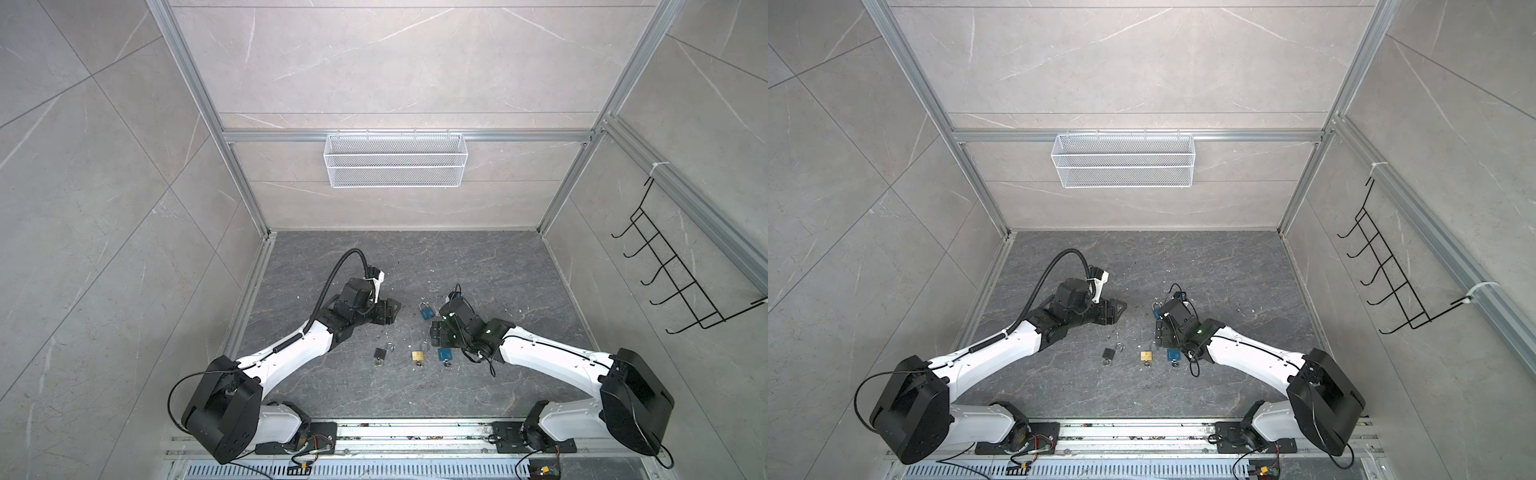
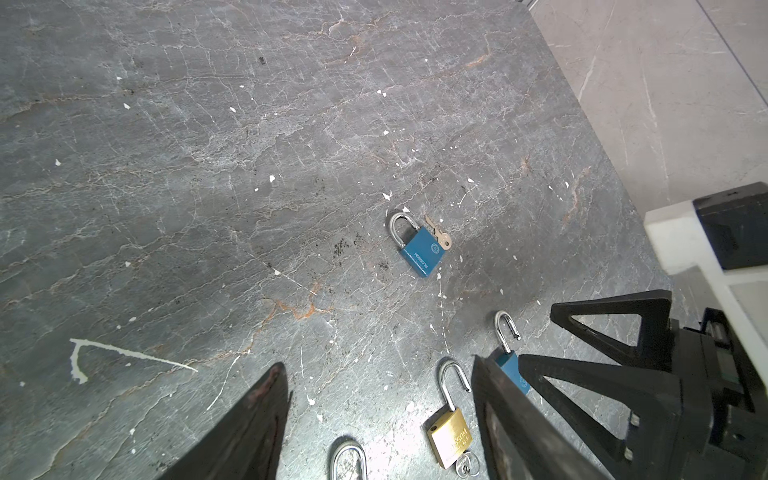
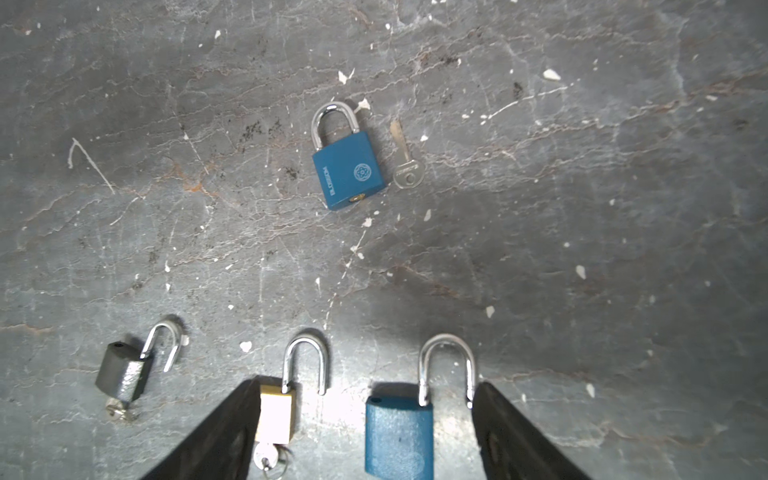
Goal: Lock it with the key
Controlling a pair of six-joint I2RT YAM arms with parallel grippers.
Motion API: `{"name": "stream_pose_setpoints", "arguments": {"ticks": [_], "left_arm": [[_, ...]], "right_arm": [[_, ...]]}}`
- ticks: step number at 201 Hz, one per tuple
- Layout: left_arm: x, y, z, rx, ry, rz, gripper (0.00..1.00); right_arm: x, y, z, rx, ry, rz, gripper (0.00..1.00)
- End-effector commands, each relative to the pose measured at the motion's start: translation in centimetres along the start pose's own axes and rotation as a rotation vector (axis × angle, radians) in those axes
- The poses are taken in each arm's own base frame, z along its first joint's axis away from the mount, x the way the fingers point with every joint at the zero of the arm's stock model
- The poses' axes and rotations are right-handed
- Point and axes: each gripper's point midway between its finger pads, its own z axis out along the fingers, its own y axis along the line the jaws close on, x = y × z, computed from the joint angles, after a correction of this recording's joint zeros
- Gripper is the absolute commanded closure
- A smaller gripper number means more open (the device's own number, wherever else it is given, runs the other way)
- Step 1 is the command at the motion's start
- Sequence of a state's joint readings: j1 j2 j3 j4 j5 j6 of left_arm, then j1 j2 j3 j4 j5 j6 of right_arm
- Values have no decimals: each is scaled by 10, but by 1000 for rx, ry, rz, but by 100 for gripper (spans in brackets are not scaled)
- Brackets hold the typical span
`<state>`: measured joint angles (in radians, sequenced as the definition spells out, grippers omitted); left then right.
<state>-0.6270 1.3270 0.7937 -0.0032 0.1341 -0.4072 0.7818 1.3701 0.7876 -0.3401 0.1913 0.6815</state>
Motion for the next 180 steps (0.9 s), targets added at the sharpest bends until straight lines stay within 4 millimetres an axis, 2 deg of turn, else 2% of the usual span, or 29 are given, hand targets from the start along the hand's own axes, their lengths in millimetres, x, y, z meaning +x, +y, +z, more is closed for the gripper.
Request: {"name": "stream_pose_setpoints", "arguments": {"ticks": [1,51,79,116,148,163,180], "left_arm": [[-18,-17,-5,80,-78,5,28],[-7,-29,2,171,-41,-12,29],[-4,-24,-1,150,-52,-6,29],[2,-23,0,144,-28,5,30],[6,-21,1,143,-18,-3,32],[5,-21,1,140,-15,3,33],[4,-21,1,139,-17,6,33]], "right_arm": [[4,4,-2,-14,-3,-2,22],[26,-17,2,97,25,13,23],[40,-29,5,168,65,8,22],[54,-21,15,152,98,-6,24],[56,-15,26,159,112,-18,27],[56,-13,30,166,122,-25,30],[57,-13,32,170,127,-23,38]]}}
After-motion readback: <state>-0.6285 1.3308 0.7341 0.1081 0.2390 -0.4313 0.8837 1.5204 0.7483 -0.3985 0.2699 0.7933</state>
